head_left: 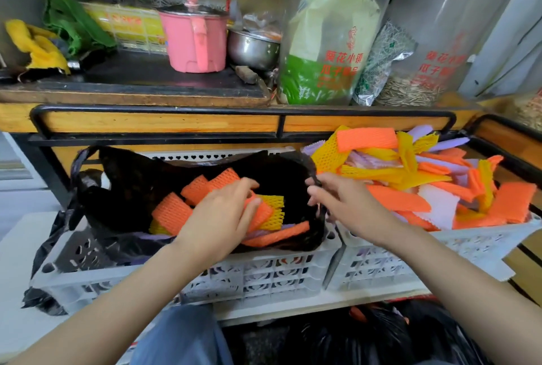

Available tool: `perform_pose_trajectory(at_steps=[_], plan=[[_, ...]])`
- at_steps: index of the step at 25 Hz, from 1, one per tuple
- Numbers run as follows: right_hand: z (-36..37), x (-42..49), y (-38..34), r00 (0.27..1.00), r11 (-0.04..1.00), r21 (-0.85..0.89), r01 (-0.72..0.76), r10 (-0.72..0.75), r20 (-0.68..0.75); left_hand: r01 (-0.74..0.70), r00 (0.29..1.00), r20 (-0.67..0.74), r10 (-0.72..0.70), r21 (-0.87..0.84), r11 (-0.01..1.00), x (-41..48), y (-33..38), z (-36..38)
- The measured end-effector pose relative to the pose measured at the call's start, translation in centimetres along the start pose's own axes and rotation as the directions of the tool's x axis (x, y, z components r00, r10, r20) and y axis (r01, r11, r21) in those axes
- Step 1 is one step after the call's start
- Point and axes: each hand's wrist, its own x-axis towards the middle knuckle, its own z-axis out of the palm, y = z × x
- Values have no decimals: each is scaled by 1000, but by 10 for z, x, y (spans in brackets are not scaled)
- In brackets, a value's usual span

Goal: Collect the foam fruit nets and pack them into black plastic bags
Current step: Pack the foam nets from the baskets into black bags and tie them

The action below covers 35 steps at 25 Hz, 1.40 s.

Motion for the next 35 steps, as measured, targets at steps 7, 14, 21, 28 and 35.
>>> perform_pose_trajectory(at_steps=[7,14,21,28,35], plan=[[-53,4,88,887,941,-327,-91,-72,-455,-338,922,-204,328,-15,941,101,66,4],[-98,48,167,821,889,-299,-346,132,-555,-324,942,171,288,243,914,216,98,102],[-99,67,208,861,953,-162,-254,147,-486,-210,926,360,114,241,948,266,93,153],[-113,47,227,887,943,-269,-198,55,-459,-97,981,175,88,43,994,267,98,166],[-132,43,179,698,964,-197,-180,-16,-716,13,991,-116,-64,-397,918,229,121,131]])
